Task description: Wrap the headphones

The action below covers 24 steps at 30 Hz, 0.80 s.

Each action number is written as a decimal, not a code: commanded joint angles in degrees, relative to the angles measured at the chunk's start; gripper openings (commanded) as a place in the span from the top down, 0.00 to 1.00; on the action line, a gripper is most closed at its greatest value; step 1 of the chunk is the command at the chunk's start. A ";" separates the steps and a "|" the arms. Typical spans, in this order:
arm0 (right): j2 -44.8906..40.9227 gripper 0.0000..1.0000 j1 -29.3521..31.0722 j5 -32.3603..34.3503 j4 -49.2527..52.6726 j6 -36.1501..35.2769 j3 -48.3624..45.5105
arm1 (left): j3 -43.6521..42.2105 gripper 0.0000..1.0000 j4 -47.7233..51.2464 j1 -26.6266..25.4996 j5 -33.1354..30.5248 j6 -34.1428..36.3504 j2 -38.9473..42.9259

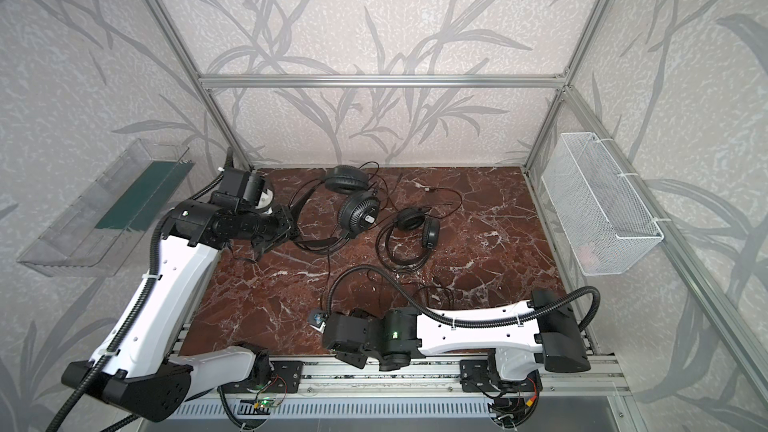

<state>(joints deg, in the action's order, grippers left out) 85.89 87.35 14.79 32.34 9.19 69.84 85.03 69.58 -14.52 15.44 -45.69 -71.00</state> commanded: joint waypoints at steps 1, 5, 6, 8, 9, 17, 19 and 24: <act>0.17 1.00 0.71 1.84 10.01 -5.39 5.33 | -3.60 1.00 -3.69 -0.15 -0.85 1.42 0.24; -2.88 1.00 0.72 0.64 8.80 -9.45 7.10 | -7.73 1.00 -4.74 -1.05 -0.76 3.57 0.31; -4.02 1.00 0.72 -0.01 7.94 -11.75 7.06 | -8.18 1.00 -4.64 -1.43 -0.96 4.22 0.28; -6.06 1.00 0.64 -0.10 7.56 -15.62 7.59 | -8.86 1.00 -4.39 -2.46 -1.18 5.71 0.31; -6.83 1.00 0.23 0.00 8.18 -17.02 8.40 | -9.07 1.00 -4.20 -3.01 -1.28 6.59 0.38; -4.64 1.00 -6.62 -0.50 22.17 -23.99 20.07 | -11.43 1.00 -1.47 -8.94 -3.30 12.45 1.10; -4.67 1.00 -8.36 0.15 24.26 -25.24 22.19 | -12.35 1.00 -0.78 -9.67 -4.28 13.28 1.67; -4.86 1.00 -12.16 1.59 27.90 -27.58 26.27 | -14.18 1.00 -0.43 -10.16 -3.94 15.23 3.71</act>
<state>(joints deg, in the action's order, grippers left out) 80.82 76.44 14.72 54.85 -15.40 93.60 70.67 69.41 -24.40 10.74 -32.69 -70.06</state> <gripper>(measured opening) 0.057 0.068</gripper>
